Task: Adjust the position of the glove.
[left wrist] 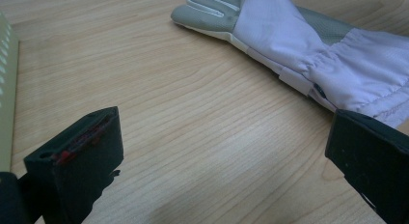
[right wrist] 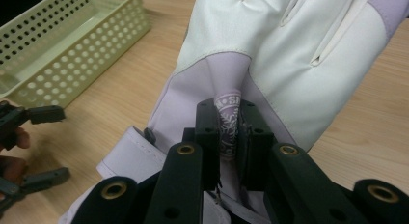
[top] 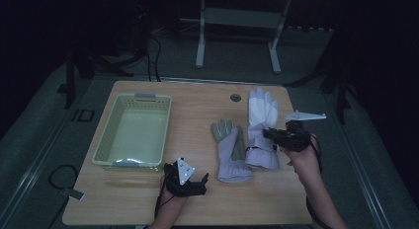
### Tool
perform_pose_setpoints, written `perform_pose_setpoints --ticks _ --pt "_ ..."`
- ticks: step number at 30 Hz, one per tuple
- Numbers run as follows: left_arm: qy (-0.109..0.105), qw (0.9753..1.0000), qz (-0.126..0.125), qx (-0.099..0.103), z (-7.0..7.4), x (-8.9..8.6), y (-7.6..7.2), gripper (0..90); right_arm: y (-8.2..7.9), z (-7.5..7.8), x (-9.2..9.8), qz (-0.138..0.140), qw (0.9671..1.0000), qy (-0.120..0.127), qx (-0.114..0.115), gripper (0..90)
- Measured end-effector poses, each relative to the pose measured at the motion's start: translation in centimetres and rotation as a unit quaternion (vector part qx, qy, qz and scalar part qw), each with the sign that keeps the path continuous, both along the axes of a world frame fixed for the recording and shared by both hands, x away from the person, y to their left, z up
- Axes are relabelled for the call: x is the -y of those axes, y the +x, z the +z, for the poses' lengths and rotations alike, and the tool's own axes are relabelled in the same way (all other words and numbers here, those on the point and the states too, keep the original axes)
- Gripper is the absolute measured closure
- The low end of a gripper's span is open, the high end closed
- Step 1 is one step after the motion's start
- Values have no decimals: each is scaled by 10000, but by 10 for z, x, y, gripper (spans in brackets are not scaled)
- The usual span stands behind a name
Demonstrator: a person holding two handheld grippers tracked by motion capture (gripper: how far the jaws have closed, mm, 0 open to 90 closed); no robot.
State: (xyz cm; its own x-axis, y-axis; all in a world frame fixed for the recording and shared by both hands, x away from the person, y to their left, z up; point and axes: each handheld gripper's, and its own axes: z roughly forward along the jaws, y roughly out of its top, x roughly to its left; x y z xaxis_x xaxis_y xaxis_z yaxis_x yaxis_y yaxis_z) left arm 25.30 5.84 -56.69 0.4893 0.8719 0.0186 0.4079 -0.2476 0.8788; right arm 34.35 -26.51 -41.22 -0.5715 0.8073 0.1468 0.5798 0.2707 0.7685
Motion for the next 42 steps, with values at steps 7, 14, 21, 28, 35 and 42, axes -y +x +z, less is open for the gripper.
perform_pose_setpoints --ticks 7,14,21,28,35,42 --pt "-3 10000 10 -8 0 0 0 0 -1 -8 -42 336 9991 -94 -225 810" --pt "4 10000 4 -4 0 0 0 0 -2 -21 -67 474 9978 -340 -330 810" --pt "2 10000 2 -4 0 0 0 0 7 -45 -74 422 9958 -551 -589 808" --pt "2 10000 -1 1 0 0 0 0 18 -64 -73 330 9940 -634 -825 804" --pt "6 10000 -4 4 0 0 0 0 22 -82 -78 423 9918 -777 -921 790" --pt "-10 10000 -7 -21 0 0 0 0 24 -89 -85 539 9902 -900 -920 775"
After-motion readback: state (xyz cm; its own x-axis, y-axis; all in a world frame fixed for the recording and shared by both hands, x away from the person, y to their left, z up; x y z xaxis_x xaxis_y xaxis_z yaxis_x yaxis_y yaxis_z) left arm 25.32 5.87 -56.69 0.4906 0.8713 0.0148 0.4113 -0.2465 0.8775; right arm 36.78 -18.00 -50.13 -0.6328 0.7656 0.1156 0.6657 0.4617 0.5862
